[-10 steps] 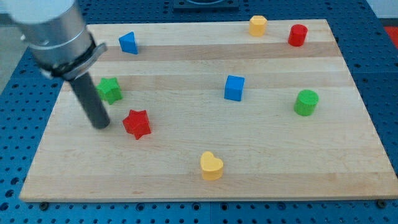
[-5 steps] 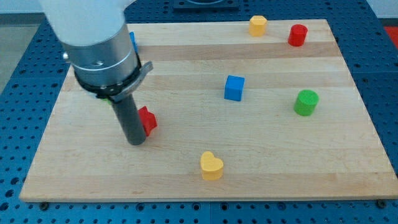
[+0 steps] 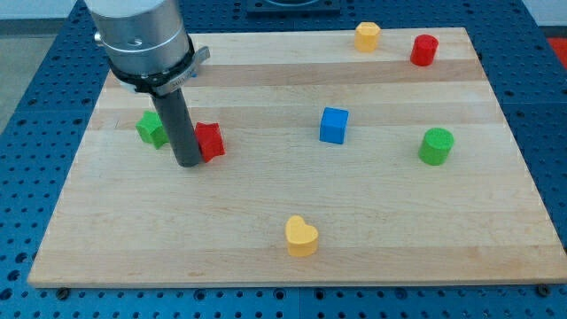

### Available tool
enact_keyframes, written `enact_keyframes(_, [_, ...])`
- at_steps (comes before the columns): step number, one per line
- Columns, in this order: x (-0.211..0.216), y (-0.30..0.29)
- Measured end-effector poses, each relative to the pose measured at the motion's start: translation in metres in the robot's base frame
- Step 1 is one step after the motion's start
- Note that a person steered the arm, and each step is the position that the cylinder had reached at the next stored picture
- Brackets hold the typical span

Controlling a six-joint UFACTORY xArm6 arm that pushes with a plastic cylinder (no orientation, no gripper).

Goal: Place the red star towards the top left side of the blue cube

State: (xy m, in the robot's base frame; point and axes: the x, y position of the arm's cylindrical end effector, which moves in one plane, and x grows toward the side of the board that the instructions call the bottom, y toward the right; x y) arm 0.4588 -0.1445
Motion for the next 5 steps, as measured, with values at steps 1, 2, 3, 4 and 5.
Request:
enact_keyframes(1, [-0.008, 0.000])
enact_keyframes(2, [-0.017, 0.011])
enact_keyframes(3, [-0.032, 0.033])
enact_keyframes(4, [-0.073, 0.037])
enact_keyframes(5, [-0.100, 0.050])
